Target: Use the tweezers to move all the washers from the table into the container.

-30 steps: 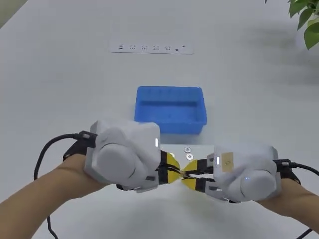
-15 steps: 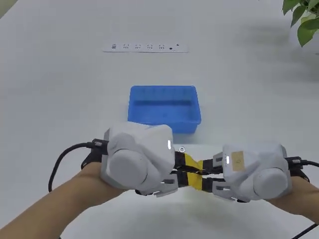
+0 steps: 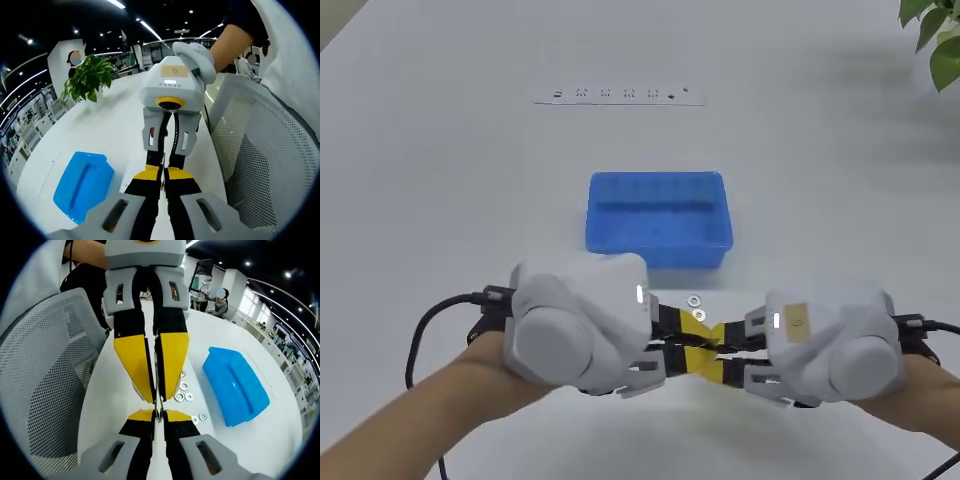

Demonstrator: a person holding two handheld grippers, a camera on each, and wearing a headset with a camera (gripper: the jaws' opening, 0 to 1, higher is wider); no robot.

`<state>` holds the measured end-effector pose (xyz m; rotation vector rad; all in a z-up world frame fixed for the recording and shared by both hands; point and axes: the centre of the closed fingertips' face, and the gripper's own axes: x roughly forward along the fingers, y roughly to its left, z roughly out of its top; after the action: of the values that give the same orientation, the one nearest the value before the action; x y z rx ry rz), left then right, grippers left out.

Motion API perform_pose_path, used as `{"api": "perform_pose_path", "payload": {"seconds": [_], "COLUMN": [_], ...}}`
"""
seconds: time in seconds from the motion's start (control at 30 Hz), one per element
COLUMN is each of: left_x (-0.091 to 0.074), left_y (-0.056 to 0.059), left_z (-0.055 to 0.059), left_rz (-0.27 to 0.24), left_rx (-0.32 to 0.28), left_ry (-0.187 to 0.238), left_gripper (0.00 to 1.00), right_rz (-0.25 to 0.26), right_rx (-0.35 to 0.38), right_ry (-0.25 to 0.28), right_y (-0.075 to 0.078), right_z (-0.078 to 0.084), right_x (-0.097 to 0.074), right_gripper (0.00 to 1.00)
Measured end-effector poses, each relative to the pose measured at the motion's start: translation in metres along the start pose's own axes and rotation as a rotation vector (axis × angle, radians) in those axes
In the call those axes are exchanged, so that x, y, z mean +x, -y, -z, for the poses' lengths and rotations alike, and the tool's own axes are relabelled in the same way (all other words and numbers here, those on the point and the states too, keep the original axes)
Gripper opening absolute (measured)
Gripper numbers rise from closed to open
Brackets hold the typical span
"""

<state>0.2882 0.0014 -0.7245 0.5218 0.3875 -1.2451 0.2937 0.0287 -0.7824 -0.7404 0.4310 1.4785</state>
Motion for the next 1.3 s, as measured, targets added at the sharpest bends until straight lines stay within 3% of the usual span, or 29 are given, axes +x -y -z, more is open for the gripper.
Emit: {"api": "perform_pose_path", "payload": {"seconds": [0.23, 0.33, 0.7, 0.97, 1.3], "left_x": [-0.006, -0.013, -0.040, -0.041, -0.035], "left_y": [-0.003, -0.006, -0.023, -0.037, -0.035], "left_z": [0.002, 0.007, 0.021, 0.018, 0.019], "left_rz": [-0.018, -0.031, -0.087, -0.087, -0.058], "left_rx": [-0.018, -0.036, -0.060, -0.063, -0.063], "left_ry": [0.007, 0.010, 0.009, 0.038, 0.035], "left_gripper": [0.07, 0.07, 0.07, 0.07, 0.07], "right_rz": [0.013, 0.024, 0.075, 0.078, 0.082], "right_rx": [0.024, 0.027, 0.118, 0.154, 0.182], "right_ry": [-0.009, -0.030, 0.001, 0.004, 0.004], "right_y": [0.000, 0.000, 0.004, 0.002, 0.000], "right_z": [0.000, 0.006, 0.009, 0.012, 0.016], "right_x": [0.000, 0.000, -0.006, -0.005, -0.004], "right_gripper": [0.11, 0.17, 0.27, 0.30, 0.31]}}
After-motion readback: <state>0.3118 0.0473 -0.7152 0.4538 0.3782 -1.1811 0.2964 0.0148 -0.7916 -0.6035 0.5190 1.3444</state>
